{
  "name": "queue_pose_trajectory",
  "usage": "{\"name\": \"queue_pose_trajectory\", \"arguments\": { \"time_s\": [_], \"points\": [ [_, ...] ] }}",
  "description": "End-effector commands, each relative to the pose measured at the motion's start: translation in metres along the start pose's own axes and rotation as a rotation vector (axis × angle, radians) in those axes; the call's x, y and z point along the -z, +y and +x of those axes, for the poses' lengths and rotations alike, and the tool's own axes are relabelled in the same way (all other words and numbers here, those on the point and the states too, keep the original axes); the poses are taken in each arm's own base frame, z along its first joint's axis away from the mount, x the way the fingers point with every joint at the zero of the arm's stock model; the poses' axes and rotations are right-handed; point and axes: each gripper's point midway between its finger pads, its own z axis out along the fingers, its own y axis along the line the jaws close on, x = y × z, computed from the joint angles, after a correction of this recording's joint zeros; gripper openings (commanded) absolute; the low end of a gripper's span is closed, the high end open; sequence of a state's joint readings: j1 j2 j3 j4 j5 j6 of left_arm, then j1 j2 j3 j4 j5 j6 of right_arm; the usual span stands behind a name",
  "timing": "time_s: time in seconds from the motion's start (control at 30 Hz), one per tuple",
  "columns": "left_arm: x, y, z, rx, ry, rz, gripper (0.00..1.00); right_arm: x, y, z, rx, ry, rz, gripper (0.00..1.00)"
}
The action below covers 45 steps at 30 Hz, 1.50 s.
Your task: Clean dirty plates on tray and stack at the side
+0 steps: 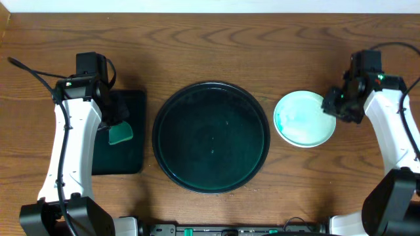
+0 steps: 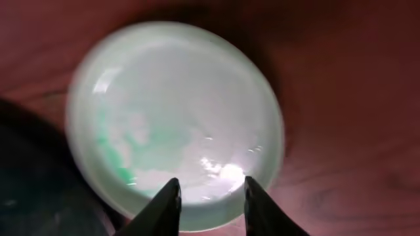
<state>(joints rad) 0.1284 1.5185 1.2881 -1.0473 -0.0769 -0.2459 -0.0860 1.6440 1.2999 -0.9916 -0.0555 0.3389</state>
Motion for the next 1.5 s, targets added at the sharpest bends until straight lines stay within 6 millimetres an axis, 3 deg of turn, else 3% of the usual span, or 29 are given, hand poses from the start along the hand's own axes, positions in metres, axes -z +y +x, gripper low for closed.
{"name": "queue_pose_trajectory", "arguments": {
  "time_s": [0.0,0.1,0.23,0.4,0.5,0.6,0.67,0.7,0.83,0.87,1.0,1.1,1.23,1.33,1.43,1.47],
  "points": [
    [-0.009,0.000,-0.001,-0.127,0.011,-0.003,0.07,0.022,0.031,-0.009,0.101,-0.055,-0.047,0.31],
    [-0.020,-0.003,-0.006,-0.228,0.008,-0.003,0.07,0.025,0.055,-0.006,0.163,-0.074,-0.072,0.33],
    [-0.042,-0.003,-0.010,-0.234,0.036,-0.010,0.07,0.026,0.079,0.001,0.238,-0.092,-0.088,0.34],
    [-0.073,-0.003,-0.014,-0.268,0.084,-0.018,0.09,0.026,0.092,0.007,0.284,-0.095,-0.103,0.35],
    [-0.092,-0.004,-0.010,-0.273,0.129,-0.026,0.16,0.026,0.097,0.010,0.316,-0.093,-0.106,0.35],
    [-0.097,-0.005,-0.006,-0.274,0.156,-0.021,0.43,0.026,0.100,0.013,0.326,-0.090,-0.108,0.35],
    [-0.094,-0.005,-0.007,-0.274,0.148,-0.020,0.63,0.026,0.101,0.014,0.336,-0.089,-0.112,0.35],
    [-0.092,-0.005,-0.008,-0.273,0.142,-0.019,0.65,0.026,0.102,0.014,0.344,-0.088,-0.115,0.35],
    [-0.069,-0.004,-0.014,-0.268,0.100,-0.007,0.66,0.026,0.103,0.015,0.356,-0.086,-0.120,0.35],
    [-0.060,-0.006,-0.016,-0.266,0.085,0.006,0.72,0.027,0.105,0.016,0.378,-0.082,-0.136,0.36],
    [-0.022,-0.019,-0.020,-0.254,-0.009,0.114,0.73,0.036,0.115,0.016,0.431,-0.089,-0.178,0.40],
    [0.000,-0.019,-0.019,-0.251,-0.057,0.140,0.73,0.053,0.119,0.013,0.436,-0.106,-0.185,0.42],
    [0.014,-0.017,-0.021,-0.248,-0.102,0.147,0.73,0.091,0.123,0.006,0.470,-0.166,-0.198,0.49],
    [0.015,-0.017,-0.021,-0.248,-0.105,0.147,0.73,0.128,0.123,0.002,0.470,-0.242,-0.217,0.58],
    [0.014,-0.017,-0.021,-0.248,-0.103,0.147,0.73,0.168,0.122,0.003,0.471,-0.325,-0.250,0.77],
    [0.014,-0.017,-0.021,-0.248,-0.102,0.147,0.73,0.181,0.121,0.004,0.472,-0.355,-0.261,0.99]
  ]
}}
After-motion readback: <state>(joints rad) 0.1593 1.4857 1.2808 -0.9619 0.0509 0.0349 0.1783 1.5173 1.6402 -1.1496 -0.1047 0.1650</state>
